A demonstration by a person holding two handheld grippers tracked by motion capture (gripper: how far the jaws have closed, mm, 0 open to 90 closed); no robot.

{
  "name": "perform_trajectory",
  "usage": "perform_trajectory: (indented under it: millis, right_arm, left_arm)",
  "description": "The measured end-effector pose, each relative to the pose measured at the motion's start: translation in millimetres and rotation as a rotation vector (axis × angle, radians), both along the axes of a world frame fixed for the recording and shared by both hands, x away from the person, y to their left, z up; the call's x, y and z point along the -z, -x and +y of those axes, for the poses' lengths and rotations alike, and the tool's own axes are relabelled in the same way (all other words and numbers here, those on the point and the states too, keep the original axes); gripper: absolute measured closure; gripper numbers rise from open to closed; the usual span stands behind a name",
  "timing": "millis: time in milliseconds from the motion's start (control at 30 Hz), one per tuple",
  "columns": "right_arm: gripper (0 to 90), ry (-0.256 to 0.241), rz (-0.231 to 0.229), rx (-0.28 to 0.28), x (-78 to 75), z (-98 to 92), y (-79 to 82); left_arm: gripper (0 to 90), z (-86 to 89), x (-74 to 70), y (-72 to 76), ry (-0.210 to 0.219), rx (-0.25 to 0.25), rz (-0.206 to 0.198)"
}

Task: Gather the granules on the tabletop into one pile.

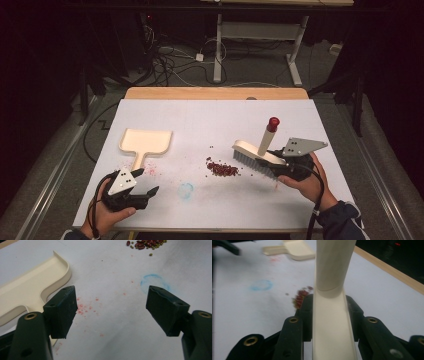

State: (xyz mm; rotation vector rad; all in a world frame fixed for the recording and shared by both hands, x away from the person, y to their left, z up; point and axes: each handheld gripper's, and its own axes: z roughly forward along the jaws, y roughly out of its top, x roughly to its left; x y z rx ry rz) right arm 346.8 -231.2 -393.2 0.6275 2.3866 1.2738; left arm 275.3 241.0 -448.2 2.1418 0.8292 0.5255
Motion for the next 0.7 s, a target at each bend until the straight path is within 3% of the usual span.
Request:
perform_trajectory:
  millis: [167,267,300,333,500,567,700]
  right_arm:
    - [67.6,0.038,-0.007,0.280,21.8,7.8,1.7]
    - [67.6,0.064,0.009,0.373,33.6,21.3,2.4]
    - [67.6,0.048,0.018,0.420,39.2,32.1,4.3]
    - [67.6,0.048,0.018,0.420,39.2,32.1,4.3]
    - [67.5,0.091,0.008,0.464,42.0,70.3,9.2]
    - [67.5,0.112,-0.017,0.484,44.8,85.6,11.0]
    - [67.5,0.079,-0.028,0.504,47.6,107.3,10.8]
  left_arm:
    - [24.1,-3.1,-1.7,-0.8,0.002,-0.002,-0.007]
    - [24.1,-5.0,-0.5,-0.6,0.002,0.005,-0.001]
    - [24.1,-5.3,0.2,-0.9,-0.003,0.008,0.002]
    - [24.1,-5.6,0.8,-1.2,-0.005,0.010,0.004]
    - [24.1,-6.3,0.6,-0.3,-0.006,0.017,0.001]
    - [24.1,-5.9,-0.1,-0.2,-0.003,0.020,-0.002]
    - [24.1,-4.9,-1.1,-0.5,0.006,0.023,-0.005]
